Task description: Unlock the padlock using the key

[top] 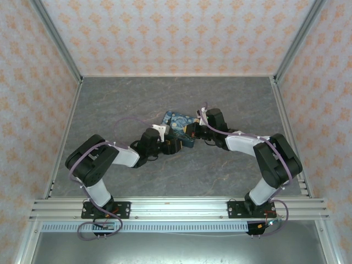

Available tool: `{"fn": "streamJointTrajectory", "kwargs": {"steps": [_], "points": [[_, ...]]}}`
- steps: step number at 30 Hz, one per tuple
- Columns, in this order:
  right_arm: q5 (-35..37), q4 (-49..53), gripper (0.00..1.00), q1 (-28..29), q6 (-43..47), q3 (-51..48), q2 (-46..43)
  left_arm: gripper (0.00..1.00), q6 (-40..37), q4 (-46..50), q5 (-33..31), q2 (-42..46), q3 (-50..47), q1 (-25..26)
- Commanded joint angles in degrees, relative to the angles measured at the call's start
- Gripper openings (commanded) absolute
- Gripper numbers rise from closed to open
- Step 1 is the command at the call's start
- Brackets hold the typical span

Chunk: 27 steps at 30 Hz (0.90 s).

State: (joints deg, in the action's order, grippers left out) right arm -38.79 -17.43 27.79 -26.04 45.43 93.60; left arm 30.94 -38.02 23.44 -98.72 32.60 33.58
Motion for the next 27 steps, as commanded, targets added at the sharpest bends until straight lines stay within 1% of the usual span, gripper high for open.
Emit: {"fn": "streamJointTrajectory", "kwargs": {"steps": [1,4,7,8,13,16,21,27], "points": [[1.5,3.1,0.00,-0.2,1.4,-1.2,2.0,0.70,-1.1,-1.1,-0.7,-3.2,2.2,1.3],[1.4,3.0,0.00,-0.2,1.4,-1.0,2.2,0.68,-1.0,-0.8,-0.8,-4.4,3.1,2.2],[1.3,2.9,0.00,-0.1,1.3,-1.0,2.2,0.64,-0.6,-0.8,-0.8,-5.1,3.5,2.7],[1.3,2.9,0.00,-0.2,1.3,-1.0,2.1,0.62,0.6,-1.1,-0.8,-5.3,3.6,2.9],[1.3,2.7,0.00,-0.1,1.1,-1.0,2.2,0.58,1.7,-0.5,-1.8,-6.4,4.6,3.9],[1.2,2.8,0.00,-0.2,1.0,-1.0,2.2,0.54,2.6,-0.3,-2.6,-6.9,5.4,4.1],[1.0,2.7,0.00,-0.1,0.8,-0.9,2.1,0.45,4.4,0.2,-4.5,-7.5,6.1,4.1],[0.9,2.6,0.00,-0.1,0.7,-0.9,2.1,0.39,5.6,0.4,-6.0,-7.8,6.2,4.1]]}}
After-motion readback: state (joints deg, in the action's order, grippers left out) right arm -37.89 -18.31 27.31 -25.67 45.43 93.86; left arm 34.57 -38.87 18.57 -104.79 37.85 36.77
